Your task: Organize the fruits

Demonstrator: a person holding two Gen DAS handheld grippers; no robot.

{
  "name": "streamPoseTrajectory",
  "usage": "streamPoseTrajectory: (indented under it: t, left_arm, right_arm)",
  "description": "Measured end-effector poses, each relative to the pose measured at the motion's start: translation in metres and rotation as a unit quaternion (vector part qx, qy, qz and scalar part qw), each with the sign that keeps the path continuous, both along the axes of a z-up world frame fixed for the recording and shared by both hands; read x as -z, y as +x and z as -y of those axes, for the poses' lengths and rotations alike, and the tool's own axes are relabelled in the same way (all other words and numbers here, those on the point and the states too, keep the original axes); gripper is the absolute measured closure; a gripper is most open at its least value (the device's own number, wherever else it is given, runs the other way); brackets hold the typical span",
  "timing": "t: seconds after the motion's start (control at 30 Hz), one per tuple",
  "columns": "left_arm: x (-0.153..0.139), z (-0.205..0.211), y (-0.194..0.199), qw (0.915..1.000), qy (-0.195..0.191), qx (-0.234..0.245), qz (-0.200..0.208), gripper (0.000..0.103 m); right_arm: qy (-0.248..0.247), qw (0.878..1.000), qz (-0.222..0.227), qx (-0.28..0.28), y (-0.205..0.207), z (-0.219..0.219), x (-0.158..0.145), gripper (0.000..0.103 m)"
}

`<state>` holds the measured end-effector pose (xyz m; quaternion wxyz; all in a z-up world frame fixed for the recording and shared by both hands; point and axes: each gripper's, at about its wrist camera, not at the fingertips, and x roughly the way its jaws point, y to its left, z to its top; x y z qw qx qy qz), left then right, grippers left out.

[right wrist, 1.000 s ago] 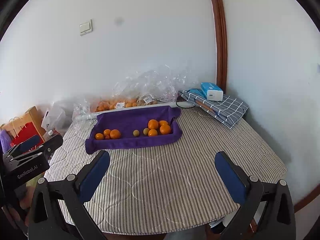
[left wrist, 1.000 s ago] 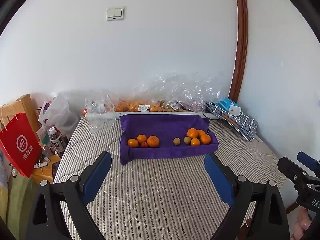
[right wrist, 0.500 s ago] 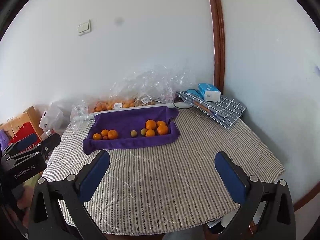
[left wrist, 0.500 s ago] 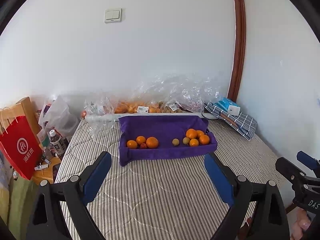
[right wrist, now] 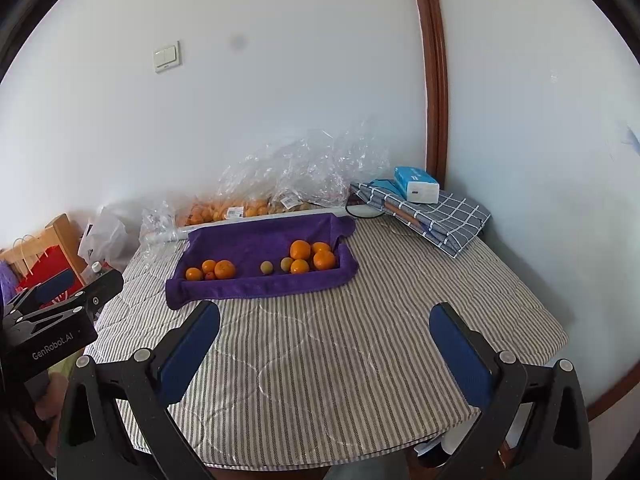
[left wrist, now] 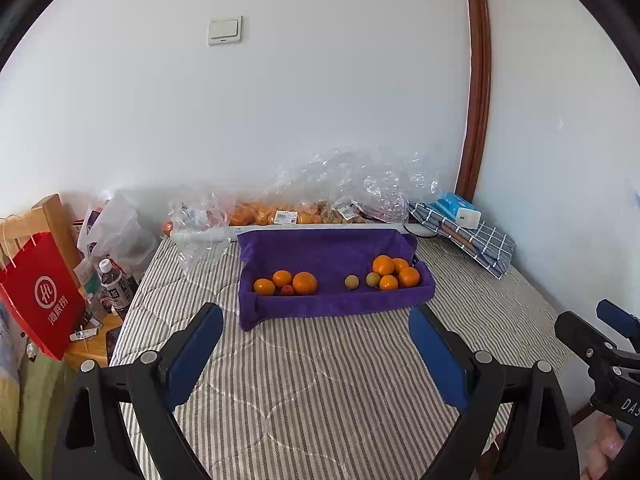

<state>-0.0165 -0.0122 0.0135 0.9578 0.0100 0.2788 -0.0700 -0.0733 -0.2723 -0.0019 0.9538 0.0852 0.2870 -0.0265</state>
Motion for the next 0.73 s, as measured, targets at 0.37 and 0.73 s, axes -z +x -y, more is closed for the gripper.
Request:
streamPoseTrajectory:
  t: [0.37, 0.73]
  left_arm:
    - [-0.0003, -0.0016, 0.0002, 1.0, 0.001, 0.001, 0.0, 0.009]
    - [-0.0024, -0.0021, 0.0015, 1.0, -0.001, 0.003, 0.001, 0.009]
  right_arm:
    - [-0.004, 1.0, 0.003, 0.0, -0.0017, -0.0034, -0.002, 0.0]
    - [-0.003, 1.0, 0.005, 0.001, -0.0031, -0.0051, -0.0029, 0.0]
